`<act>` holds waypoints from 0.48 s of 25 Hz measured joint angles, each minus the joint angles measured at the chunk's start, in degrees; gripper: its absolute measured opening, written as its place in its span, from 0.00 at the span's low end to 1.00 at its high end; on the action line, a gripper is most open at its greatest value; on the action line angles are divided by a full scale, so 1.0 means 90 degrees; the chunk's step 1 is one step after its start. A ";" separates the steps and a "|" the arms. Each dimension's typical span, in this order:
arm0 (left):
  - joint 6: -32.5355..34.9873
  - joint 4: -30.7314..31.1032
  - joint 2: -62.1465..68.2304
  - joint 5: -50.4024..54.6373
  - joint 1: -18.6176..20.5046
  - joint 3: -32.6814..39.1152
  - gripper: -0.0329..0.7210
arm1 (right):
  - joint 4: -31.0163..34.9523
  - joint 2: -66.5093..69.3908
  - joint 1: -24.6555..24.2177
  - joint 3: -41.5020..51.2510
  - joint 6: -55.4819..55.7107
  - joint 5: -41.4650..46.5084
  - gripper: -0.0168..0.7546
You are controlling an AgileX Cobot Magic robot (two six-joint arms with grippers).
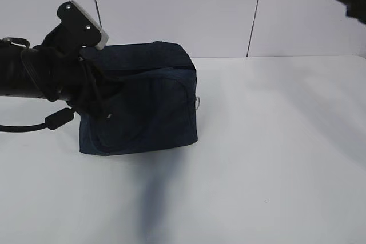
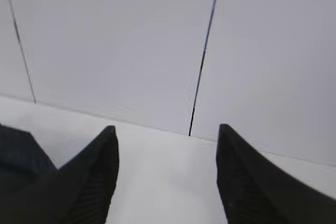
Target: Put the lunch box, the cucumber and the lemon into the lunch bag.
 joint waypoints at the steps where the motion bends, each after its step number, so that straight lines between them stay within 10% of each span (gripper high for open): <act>1: 0.0000 0.0000 0.0000 0.0000 0.0000 0.0000 0.04 | 0.0284 -0.0168 0.0000 0.0038 0.0000 -0.0167 0.61; 12: 0.0000 0.0000 0.0000 0.0013 0.0000 0.0000 0.04 | 0.1127 -0.2022 0.0000 0.1020 -0.0222 -0.0589 0.61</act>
